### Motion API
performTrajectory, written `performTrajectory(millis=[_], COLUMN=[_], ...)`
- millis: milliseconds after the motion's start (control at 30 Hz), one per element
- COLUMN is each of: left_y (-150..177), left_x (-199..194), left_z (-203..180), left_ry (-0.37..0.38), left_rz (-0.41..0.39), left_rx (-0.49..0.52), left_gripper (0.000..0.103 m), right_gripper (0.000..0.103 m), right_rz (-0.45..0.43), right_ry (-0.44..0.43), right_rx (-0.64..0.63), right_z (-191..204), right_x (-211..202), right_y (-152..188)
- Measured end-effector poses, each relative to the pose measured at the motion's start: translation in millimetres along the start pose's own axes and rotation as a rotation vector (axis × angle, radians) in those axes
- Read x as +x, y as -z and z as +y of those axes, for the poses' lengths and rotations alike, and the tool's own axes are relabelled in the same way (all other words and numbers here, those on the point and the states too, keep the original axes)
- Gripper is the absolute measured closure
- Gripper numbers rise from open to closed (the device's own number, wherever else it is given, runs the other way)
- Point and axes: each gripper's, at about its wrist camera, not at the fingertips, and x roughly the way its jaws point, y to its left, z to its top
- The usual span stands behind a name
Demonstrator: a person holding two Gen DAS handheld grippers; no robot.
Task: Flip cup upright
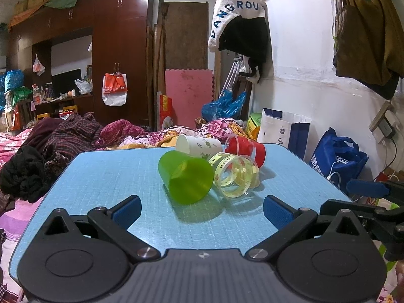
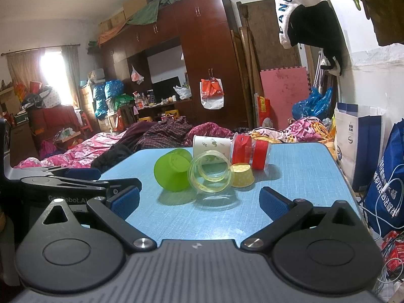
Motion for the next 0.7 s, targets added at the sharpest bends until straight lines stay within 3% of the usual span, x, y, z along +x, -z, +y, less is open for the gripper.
performTrajectory(millis=[200, 367, 467, 600, 700], left_y=[-24.0, -50.7, -65.0, -86.0, -98.1], left_x=[14.2, 66.7, 100.4, 128.8, 151.3], left_z=[28.9, 52.3, 70.8, 85.5, 80.8], left_ry=[0.092, 0.021, 0.093, 0.151, 0.165], left_rz=[0.057, 0.171, 0.27, 0.33, 0.391], left_rx=[-0.089, -0.093, -0.173, -0.294, -0.301], left_gripper=[0.0, 0.0, 0.0, 0.004, 0.006], right_gripper=[0.001, 0.001, 0.001, 0.001, 0.001], right_rz=[0.003, 0.015, 0.023, 0.036, 0.047], right_ry=[0.0, -0.002, -0.003, -0.001, -0.002], right_rx=[0.004, 0.012, 0.012, 0.014, 0.025], right_z=[-1.4, -3.7, -4.1, -6.0, -10.0], right_x=[0.5, 4.0, 6.5, 10.9, 13.3], right_y=[0.2, 1.2, 2.2, 3.9, 5.4])
